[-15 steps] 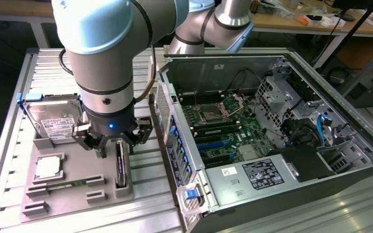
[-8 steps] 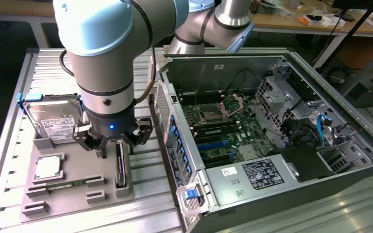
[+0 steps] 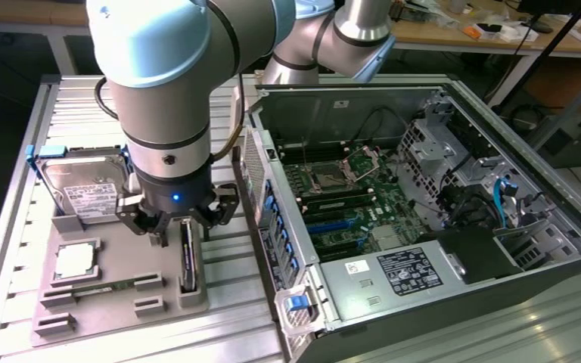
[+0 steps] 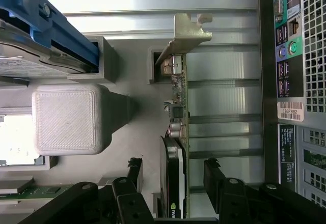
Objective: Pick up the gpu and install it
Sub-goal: 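Pick up the gpu and move the gpu toward the slot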
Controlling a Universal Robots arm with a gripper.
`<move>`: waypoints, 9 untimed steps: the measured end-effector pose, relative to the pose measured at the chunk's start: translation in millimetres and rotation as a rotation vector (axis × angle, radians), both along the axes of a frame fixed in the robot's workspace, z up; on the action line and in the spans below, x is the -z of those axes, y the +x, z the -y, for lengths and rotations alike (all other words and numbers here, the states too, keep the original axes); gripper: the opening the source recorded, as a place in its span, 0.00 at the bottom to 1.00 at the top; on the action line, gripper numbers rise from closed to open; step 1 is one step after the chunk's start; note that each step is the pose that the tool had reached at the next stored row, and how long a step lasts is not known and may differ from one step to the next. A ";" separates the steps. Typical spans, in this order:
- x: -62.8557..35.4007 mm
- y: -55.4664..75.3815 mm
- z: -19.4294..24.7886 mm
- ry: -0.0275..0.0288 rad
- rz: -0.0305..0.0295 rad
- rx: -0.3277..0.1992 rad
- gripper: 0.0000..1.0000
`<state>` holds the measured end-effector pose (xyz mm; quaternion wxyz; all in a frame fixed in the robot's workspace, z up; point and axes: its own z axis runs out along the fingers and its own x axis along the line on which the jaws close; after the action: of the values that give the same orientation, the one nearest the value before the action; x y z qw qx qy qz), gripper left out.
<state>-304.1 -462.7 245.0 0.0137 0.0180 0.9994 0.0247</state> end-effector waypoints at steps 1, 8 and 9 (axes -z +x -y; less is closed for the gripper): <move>0.0 0.0 0.0 0.0000 0.0000 0.000 0.52; 0.0 0.0 0.0 0.0000 0.0000 0.000 0.39; 0.0 0.0 0.0 0.0000 0.0000 0.000 0.39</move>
<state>-304.1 -462.7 245.0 0.0137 0.0180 0.9994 0.0247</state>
